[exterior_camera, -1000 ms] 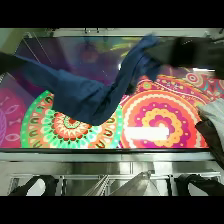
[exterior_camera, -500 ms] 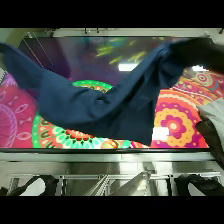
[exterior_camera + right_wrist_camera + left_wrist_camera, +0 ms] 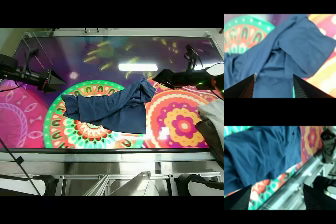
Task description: Fold the shirts.
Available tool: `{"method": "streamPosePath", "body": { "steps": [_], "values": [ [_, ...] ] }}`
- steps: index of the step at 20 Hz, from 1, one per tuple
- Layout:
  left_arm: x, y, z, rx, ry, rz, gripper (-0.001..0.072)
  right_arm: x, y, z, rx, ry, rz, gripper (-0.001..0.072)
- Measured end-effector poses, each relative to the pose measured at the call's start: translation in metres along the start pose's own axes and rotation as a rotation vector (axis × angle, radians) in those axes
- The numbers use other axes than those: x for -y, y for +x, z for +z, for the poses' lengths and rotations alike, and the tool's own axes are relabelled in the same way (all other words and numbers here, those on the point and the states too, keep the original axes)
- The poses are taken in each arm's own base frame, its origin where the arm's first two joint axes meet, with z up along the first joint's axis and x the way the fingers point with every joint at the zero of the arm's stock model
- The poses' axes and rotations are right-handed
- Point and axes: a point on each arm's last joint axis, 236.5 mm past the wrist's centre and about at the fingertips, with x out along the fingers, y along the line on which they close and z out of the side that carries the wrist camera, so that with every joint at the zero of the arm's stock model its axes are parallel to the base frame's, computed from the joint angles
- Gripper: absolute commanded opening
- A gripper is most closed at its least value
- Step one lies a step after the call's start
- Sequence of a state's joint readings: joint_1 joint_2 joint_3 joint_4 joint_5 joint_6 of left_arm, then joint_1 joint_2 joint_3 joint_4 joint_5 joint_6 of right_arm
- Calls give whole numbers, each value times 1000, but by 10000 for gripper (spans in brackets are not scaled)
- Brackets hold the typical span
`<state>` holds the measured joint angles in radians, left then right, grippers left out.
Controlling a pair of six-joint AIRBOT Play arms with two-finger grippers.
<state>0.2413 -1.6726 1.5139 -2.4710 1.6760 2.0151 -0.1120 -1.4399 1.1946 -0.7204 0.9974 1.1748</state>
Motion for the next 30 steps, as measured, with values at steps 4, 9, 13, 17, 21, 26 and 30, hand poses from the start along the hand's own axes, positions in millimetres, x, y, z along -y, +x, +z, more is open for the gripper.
{"method": "streamPosePath", "body": {
  "steps": [4, 9, 13, 17, 21, 26, 30],
  "values": [
    [-33, 13, -49, -118, -159, 10, 719, 31, -5, -24, -118, 85, -19, 528],
    [-84, 22, -100, -127, -311, 152, 718, 51, 12, -78, -316, 204, -17, 527],
    [-103, 31, -107, -105, -349, 192, 700, 49, 30, -139, -471, 254, -8, 519],
    [-108, 48, -95, -129, -329, 193, 701, 34, 50, -178, -529, 266, 25, 431],
    [-102, 59, -71, -142, -255, 210, 701, 7, 71, -190, -513, 256, 82, 431],
    [-85, 66, -37, -127, -146, 236, 700, -21, 94, -201, -507, 252, 133, 271],
    [-84, 80, -32, -151, -128, 237, 701, -36, 107, -212, -523, 247, 170, 19]
  ]
}}
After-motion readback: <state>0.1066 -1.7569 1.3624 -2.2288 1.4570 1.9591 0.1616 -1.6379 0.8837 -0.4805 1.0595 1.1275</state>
